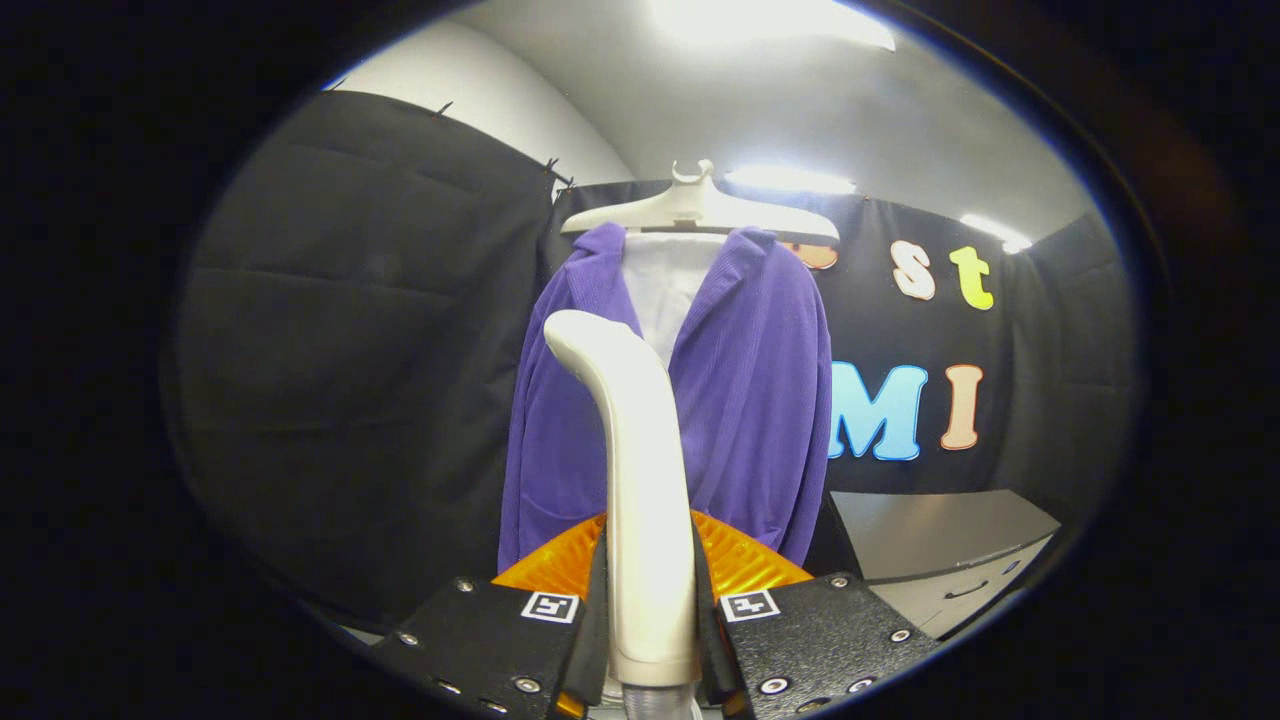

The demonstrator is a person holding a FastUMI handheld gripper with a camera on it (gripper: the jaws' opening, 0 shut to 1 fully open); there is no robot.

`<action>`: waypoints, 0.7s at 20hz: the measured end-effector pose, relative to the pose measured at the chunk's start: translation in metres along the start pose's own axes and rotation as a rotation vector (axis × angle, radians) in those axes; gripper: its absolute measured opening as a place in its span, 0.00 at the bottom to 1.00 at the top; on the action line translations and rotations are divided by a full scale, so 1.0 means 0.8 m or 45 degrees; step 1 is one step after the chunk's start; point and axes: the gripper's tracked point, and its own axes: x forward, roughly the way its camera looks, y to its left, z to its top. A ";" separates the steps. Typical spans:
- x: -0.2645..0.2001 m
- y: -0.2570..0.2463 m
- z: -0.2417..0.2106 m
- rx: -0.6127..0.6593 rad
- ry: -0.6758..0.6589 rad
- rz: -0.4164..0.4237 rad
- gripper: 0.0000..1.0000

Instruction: Iron the clothes twice with a garment steamer, once on the left side and once on the right side.

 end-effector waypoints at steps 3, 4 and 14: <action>0.023 0.021 0.045 0.013 -0.064 -0.021 0.37; 0.029 0.028 0.059 0.004 -0.089 -0.029 0.37; 0.093 0.077 0.091 -0.067 -0.122 -0.201 0.37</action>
